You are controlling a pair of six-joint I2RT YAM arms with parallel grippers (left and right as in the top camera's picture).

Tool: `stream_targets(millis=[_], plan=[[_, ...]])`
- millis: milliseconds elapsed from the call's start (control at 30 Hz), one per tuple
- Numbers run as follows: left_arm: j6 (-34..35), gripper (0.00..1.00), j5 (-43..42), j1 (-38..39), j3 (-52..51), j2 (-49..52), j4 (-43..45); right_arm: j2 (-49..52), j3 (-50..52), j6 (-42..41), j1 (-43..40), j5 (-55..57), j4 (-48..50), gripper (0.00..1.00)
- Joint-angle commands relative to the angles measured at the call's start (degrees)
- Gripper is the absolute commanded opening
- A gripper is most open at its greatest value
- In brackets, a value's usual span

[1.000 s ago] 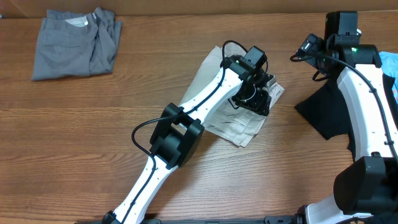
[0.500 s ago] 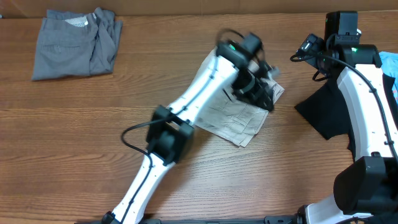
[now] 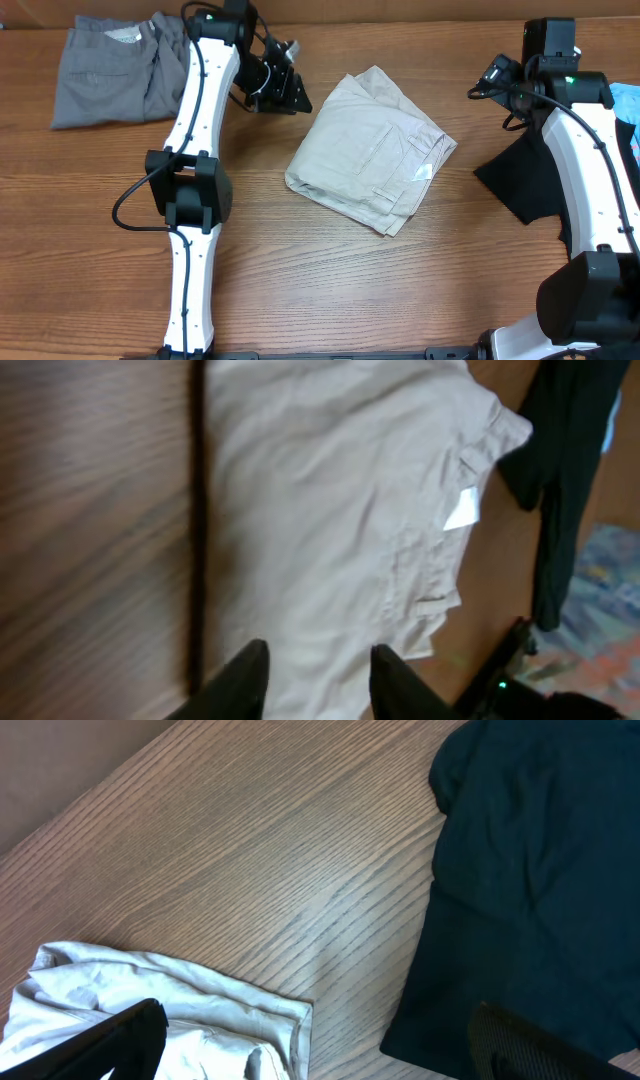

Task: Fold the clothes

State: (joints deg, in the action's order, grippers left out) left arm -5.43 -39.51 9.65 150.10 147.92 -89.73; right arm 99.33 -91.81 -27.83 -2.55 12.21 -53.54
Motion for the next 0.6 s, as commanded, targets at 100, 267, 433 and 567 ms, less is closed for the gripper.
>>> stream_targets(millis=[100, 267, 433, 567], plan=[[-5.49, 0.07, -3.26, 4.92, -2.14, -0.42, -3.02, -0.31, -0.76, 0.17, -0.11, 0.13, 0.28, 1.0], [-5.7, 0.04, -0.72, 6.1, -10.01, -0.37, -2.62, -0.31, -0.76, 0.17, -0.11, 0.13, 0.26, 1.0], [-5.75, 0.04, -0.79, 5.03, -19.89, -0.37, 1.51, -0.31, -0.76, 0.17, -0.11, 0.13, 0.28, 1.0], [-9.55, 0.04, -3.02, 4.33, -26.97, -0.37, 5.31, -0.31, -0.76, 0.17, -0.11, 0.13, 0.28, 1.0]])
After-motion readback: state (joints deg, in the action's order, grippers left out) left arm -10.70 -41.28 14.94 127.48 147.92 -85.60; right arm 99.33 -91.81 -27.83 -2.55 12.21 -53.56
